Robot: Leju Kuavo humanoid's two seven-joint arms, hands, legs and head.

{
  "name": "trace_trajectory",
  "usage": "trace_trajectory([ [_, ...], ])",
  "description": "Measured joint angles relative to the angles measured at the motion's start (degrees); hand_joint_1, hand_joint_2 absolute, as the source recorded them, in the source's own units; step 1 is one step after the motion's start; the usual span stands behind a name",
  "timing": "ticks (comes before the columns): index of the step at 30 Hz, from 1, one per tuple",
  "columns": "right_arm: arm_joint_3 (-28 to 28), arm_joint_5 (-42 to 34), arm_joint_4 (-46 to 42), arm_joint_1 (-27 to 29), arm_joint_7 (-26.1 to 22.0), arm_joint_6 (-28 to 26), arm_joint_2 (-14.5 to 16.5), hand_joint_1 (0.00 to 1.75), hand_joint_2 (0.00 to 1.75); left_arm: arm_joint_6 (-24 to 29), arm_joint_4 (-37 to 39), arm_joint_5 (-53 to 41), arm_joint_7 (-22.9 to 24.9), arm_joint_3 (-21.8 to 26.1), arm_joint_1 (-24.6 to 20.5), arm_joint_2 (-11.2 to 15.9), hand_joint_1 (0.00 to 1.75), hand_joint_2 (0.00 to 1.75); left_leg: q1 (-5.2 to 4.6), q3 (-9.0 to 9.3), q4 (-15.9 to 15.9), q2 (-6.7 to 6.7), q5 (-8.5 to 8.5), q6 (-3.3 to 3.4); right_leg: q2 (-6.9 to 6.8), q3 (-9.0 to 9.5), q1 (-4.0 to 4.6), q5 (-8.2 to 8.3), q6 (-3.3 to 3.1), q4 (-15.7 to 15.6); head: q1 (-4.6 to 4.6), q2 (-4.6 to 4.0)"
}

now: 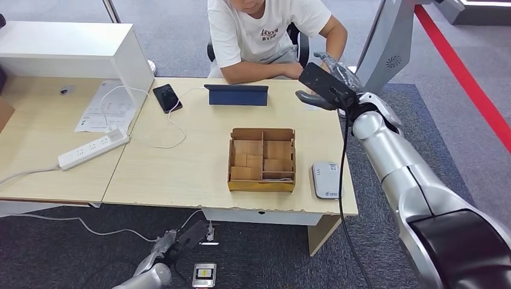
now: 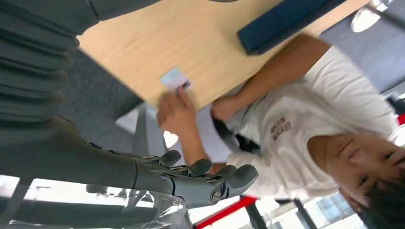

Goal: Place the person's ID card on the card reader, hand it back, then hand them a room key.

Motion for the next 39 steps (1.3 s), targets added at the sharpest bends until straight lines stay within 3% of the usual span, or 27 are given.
trace_trajectory([
  [2, -1.3, -3.4, -0.3, 0.1, -0.9, 3.0, -0.2, 0.0, 1.75, 0.0, 0.0, 0.3, -0.2, 0.5, 0.3, 0.1, 0.0, 0.0, 0.0, -0.01, 0.0, 0.0, 0.0, 0.0, 0.0, -0.01, 0.0, 0.0, 0.0, 0.0, 0.01, 0.0],
  [7, -4.5, -10.5, -1.3, 1.3, -2.8, 11.5, -0.8, 0.0, 1.75, 0.2, 0.0, 0.9, -0.6, 1.7, 0.7, 0.4, 0.0, 0.0, 0.01, 0.01, 0.0, 0.01, 0.0, 0.0, 0.0, 0.01, 0.04, 0.0, 0.0, 0.0, 0.0, 0.0],
  [10, -6.0, -16.6, -3.2, 4.8, -3.6, 17.9, -1.5, 0.0, 1.75, 0.6, 0.0, 1.7, -1.2, 2.6, 1.2, 0.8, 0.0, 0.0, 0.03, 0.02, 0.0, 0.0, 0.0, 0.0, 0.0, 0.04, 0.07, 0.0, 0.0, 0.0, 0.01, 0.0],
  [13, -6.6, -19.5, -5.3, 8.8, -3.6, 20.0, -2.1, 0.0, 1.75, 0.7, 0.0, 2.3, -1.8, 3.4, 1.8, 1.2, 0.0, 0.0, 0.03, 0.0, 0.0, 0.0, 0.0, 0.0, 0.0, 0.02, 0.07, 0.0, 0.0, 0.0, 0.01, 0.0],
  [25, -7.7, -22.6, -10.6, 13.6, -1.4, 22.3, -3.6, 0.0, 1.75, 1.2, 0.0, 2.3, -1.9, 5.4, 2.3, 1.7, 0.0, 0.0, 0.04, 0.02, 0.0, 0.01, 0.01, -0.02, 0.0, 0.02, 0.08, 0.01, -0.03, 0.0, 0.0, 0.0],
  [31, -7.2, -25.4, -18.8, 22.0, 4.5, 22.2, -5.0, 0.0, 1.75, 3.2, 0.0, 4.1, -3.3, 7.0, 3.0, 2.0, 0.0, 0.0, 0.04, 0.0, 0.0, 0.01, 0.0, -0.02, 0.0, 0.02, 0.08, 0.01, -0.03, 0.0, 0.0, 0.0],
  [39, -3.8, -20.4, -31.7, 31.6, 8.6, 16.5, -6.7, 0.0, 1.75, 6.0, 0.0, 9.5, -8.2, 10.9, 4.3, 2.0, 0.0, 0.0, 0.04, -0.02, 0.0, 0.02, 0.0, -0.03, 0.0, -0.01, 0.08, 0.0, -0.04, 0.0, 0.0, 0.0],
])
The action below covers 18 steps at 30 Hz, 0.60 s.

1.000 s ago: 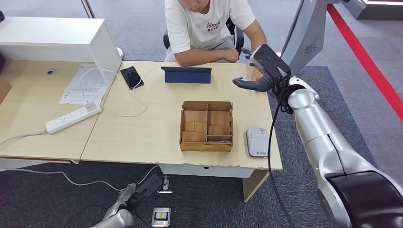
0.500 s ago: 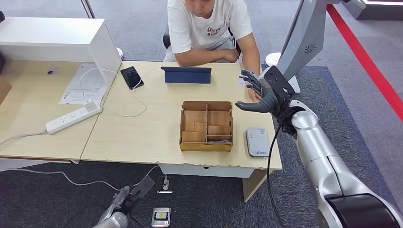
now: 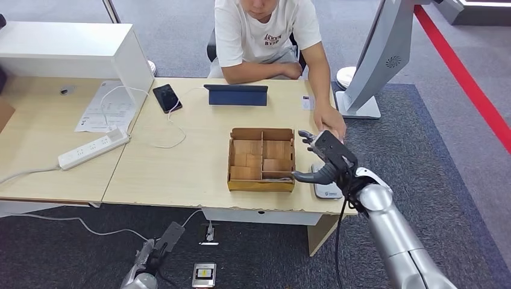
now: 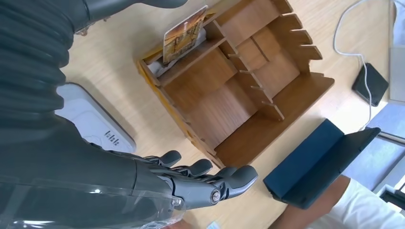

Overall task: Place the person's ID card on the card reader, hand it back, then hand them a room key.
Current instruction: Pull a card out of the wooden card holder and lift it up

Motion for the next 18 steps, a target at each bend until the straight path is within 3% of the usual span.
trace_trajectory([
  [7, 2.4, 2.1, -7.1, 2.9, 0.8, -2.2, -1.7, 0.0, 1.75, 0.3, 0.0, 6.6, -4.4, 4.7, 1.8, -0.2, 0.0, 0.0, 0.0, 0.02, 0.0, 0.02, 0.01, 0.0, 0.0, 0.0, 0.0, 0.01, -0.01, 0.0, 0.01, 0.0],
  [18, 6.7, 9.6, -15.4, 6.2, 3.2, -5.8, -2.7, 0.0, 1.75, -1.2, 0.0, 4.9, -2.6, 7.2, 2.1, -0.5, 0.0, 0.0, 0.0, 0.01, 0.0, 0.01, 0.01, 0.0, 0.0, 0.0, 0.01, 0.01, -0.01, 0.0, 0.0, 0.0],
])
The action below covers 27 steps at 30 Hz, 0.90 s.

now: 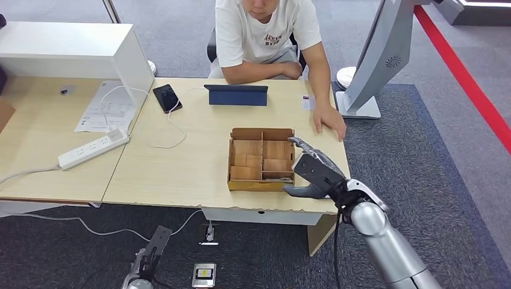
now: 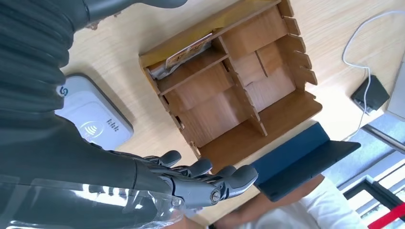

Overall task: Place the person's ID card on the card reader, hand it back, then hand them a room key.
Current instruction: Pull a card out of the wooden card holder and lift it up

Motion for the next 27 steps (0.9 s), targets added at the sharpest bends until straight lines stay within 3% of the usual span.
trace_trajectory([
  [5, 2.4, 7.1, -2.0, 0.9, 0.2, -4.7, -0.2, 0.0, 1.75, 0.1, 0.0, 0.2, 0.0, 0.1, -0.2, -0.1, 0.0, 0.0, 0.0, 0.0, 0.0, 0.01, 0.0, 0.0, 0.0, 0.0, 0.0, 0.0, 0.0, 0.0, 0.01, 0.0],
  [11, 5.2, 20.5, -2.4, 1.6, 1.2, -14.7, -0.1, 0.0, 1.75, 0.5, 0.0, 1.2, -0.8, 0.3, -0.1, -0.2, 0.0, 0.0, 0.0, -0.01, 0.0, 0.0, 0.0, 0.0, 0.0, 0.0, 0.0, 0.0, 0.0, 0.0, 0.0, 0.0],
  [20, 7.6, 31.3, 0.6, 2.0, 1.3, -25.9, -0.1, 0.0, 1.75, 0.5, 0.0, 2.1, -1.0, 0.8, -0.1, -0.3, 0.0, 0.0, 0.0, -0.01, 0.0, 0.0, 0.0, 0.0, 0.0, 0.0, 0.0, 0.0, 0.0, 0.0, 0.0, 0.0],
  [27, 8.1, 34.0, 6.4, 1.6, -0.4, -31.0, 0.7, 0.0, 1.75, 0.5, 0.0, 2.8, -1.0, 0.8, -0.2, -0.4, 0.0, 0.0, 0.0, -0.02, 0.0, 0.0, 0.0, 0.0, 0.0, 0.0, 0.0, 0.0, 0.0, 0.0, 0.0, 0.0],
])
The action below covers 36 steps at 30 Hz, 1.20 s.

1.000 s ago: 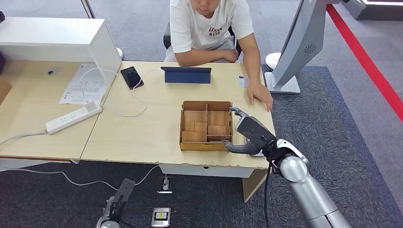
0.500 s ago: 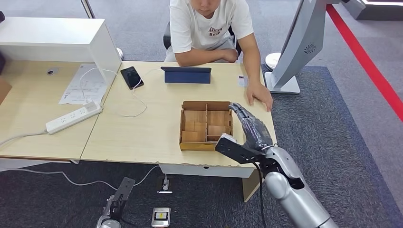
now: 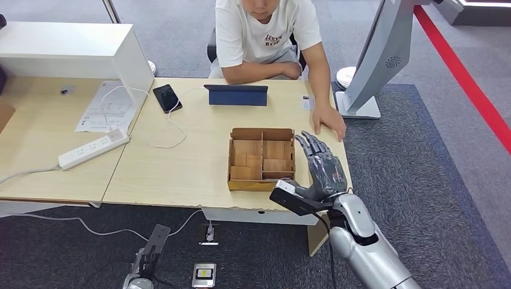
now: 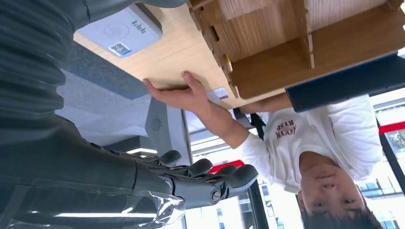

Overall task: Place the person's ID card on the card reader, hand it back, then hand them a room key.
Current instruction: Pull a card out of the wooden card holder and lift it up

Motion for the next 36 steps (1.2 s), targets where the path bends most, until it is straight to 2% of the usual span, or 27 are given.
trace_trajectory([
  [5, 0.4, 0.0, 2.7, -0.1, 0.5, 0.8, 1.2, 0.0, 1.75, 0.1, 0.0, 0.7, 0.0, 0.0, 0.0, 0.0, 0.0, 0.0, 0.01, 0.0, 0.0, 0.0, 0.0, -0.01, 0.0, -0.01, 0.01, 0.0, 0.0, 0.0, -0.01, 0.0],
  [13, 0.7, -0.3, 2.2, 0.7, 7.9, 5.8, 2.2, 0.0, 1.75, 0.1, 0.0, 1.9, 0.0, 0.0, 0.5, 0.0, 0.0, 0.0, 0.01, 0.0, 0.0, 0.0, 0.0, -0.01, 0.0, -0.01, 0.01, -0.01, -0.01, 0.0, -0.01, 0.0],
  [19, 0.9, -0.1, 0.2, 1.6, 10.4, 7.9, 2.3, 0.0, 1.75, 0.2, 0.0, 2.3, 0.1, 0.0, 0.7, 0.0, 0.0, 0.0, 0.01, 0.01, 0.0, 0.0, 0.0, -0.01, 0.0, -0.01, 0.01, -0.01, -0.01, 0.0, 0.01, 0.0],
  [30, 1.4, -0.9, -3.8, 2.7, 12.6, 10.3, 1.8, 0.0, 1.75, 0.5, 0.0, 1.4, 0.8, 0.0, 0.6, 0.0, 0.0, 0.0, 0.01, 0.02, 0.0, 0.01, 0.0, -0.01, 0.0, -0.02, 0.01, -0.01, -0.01, 0.0, 0.01, 0.0],
  [36, 1.6, -0.6, -4.2, 2.5, 11.7, 8.6, 1.7, 0.0, 1.75, 0.4, 0.0, 0.4, 1.7, -0.2, 0.2, 0.0, 0.0, 0.0, 0.01, 0.01, 0.0, 0.01, 0.01, -0.01, 0.0, -0.01, 0.01, -0.01, -0.01, 0.0, 0.01, 0.0],
])
